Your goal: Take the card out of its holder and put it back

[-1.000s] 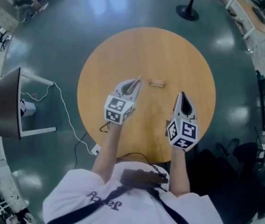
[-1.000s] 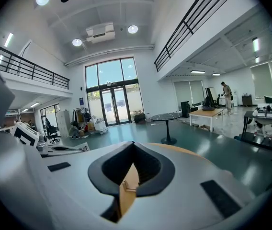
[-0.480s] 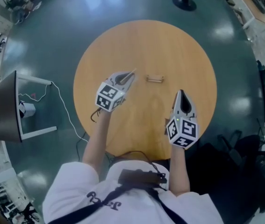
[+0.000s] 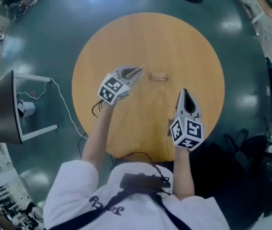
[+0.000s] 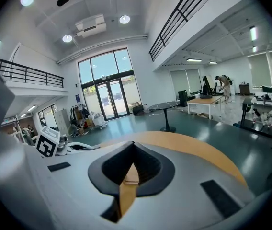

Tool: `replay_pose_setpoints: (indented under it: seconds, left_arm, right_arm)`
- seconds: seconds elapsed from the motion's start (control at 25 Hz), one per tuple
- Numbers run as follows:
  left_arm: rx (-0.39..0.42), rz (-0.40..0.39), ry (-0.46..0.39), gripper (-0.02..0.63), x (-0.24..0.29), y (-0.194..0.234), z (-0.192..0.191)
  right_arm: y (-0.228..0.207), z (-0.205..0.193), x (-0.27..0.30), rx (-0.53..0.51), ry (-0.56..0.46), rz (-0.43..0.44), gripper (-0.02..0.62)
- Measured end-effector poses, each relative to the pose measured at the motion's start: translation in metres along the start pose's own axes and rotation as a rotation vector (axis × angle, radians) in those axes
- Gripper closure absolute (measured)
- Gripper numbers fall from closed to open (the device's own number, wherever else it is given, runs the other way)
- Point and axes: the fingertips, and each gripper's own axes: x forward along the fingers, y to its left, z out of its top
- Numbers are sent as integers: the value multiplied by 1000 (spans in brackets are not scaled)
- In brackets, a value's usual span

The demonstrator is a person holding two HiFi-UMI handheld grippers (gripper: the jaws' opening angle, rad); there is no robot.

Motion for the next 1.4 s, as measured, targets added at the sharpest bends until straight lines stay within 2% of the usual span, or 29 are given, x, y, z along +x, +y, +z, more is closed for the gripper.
replay_pose_setpoints:
  seconds: [0.36, 0.56, 0.88, 1.12, 1.4]
  left_arm:
    - [135, -105, -36, 578, 11, 18, 22]
    - [178, -209, -81, 578, 23, 9, 34]
    - [188, -372, -129, 578, 42, -10, 56]
    - [220, -494, -146, 578, 53, -32, 58]
    - [221, -555, -142, 578, 64, -47, 54]
  right_arm:
    - [12, -7, 13, 30, 26, 37, 577]
    - [4, -9, 14, 40, 39, 28, 577]
    - [-5, -14, 17, 66, 54, 8, 577]
    - [-7, -18, 20, 68, 64, -1, 577]
    - [-11, -21, 24, 91, 77, 0, 577]
